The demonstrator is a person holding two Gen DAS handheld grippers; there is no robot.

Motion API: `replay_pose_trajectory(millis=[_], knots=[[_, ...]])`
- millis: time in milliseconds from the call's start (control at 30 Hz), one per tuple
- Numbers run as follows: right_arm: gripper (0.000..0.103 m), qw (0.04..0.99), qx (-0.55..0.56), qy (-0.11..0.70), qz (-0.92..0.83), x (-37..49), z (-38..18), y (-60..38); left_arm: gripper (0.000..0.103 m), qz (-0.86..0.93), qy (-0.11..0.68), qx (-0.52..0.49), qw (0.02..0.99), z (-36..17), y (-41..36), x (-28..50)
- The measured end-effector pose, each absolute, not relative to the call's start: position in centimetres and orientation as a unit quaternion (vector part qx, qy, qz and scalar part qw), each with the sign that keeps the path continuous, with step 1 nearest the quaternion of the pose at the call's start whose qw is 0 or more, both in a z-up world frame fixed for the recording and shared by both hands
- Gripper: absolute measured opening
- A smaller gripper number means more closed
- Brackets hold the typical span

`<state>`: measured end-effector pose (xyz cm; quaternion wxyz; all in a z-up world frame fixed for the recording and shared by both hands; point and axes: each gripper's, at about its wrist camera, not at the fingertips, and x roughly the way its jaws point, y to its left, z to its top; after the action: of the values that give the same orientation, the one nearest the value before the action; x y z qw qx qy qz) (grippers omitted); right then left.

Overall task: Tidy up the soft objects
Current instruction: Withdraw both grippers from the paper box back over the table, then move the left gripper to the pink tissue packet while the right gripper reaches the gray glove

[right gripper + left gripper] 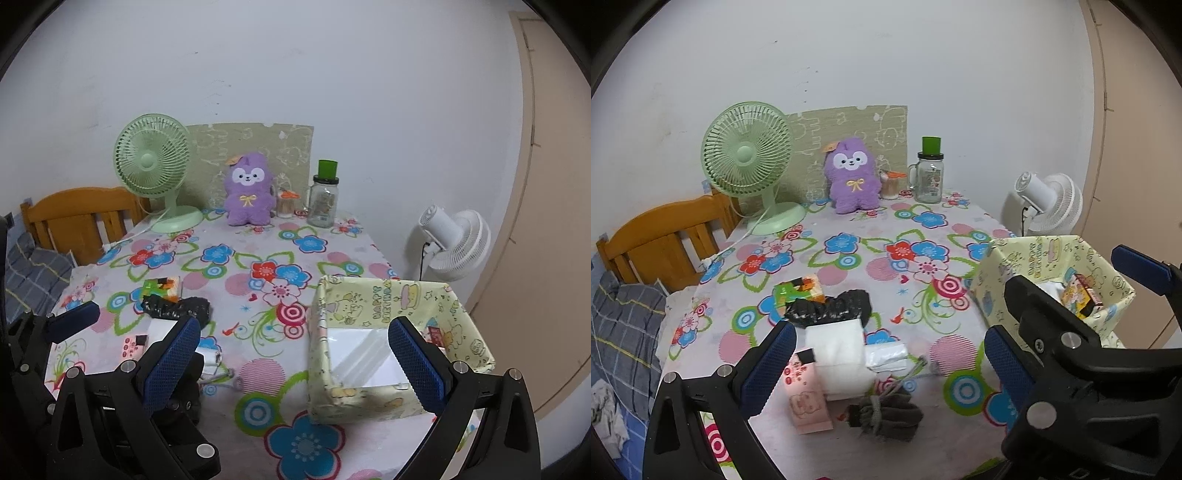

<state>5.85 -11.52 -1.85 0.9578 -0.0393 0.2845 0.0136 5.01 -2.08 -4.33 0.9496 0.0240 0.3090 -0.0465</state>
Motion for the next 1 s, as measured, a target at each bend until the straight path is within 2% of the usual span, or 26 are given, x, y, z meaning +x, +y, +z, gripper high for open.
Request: replay_pose_trajectory(millis=[733,1000], knots=[[0.103,0.931,0.002,0.356,0.083,9.0,-6.9,-7.7,0.102,-0.017,0.337,0.005,0.941,-8.1,3.1,6.0],[0.096,0.921,-0.005,0.377,0.098,9.6,-8.7,-6.0,0.101,-0.01,0.359,-0.001,0.933,-10.1,4.5,6.4]])
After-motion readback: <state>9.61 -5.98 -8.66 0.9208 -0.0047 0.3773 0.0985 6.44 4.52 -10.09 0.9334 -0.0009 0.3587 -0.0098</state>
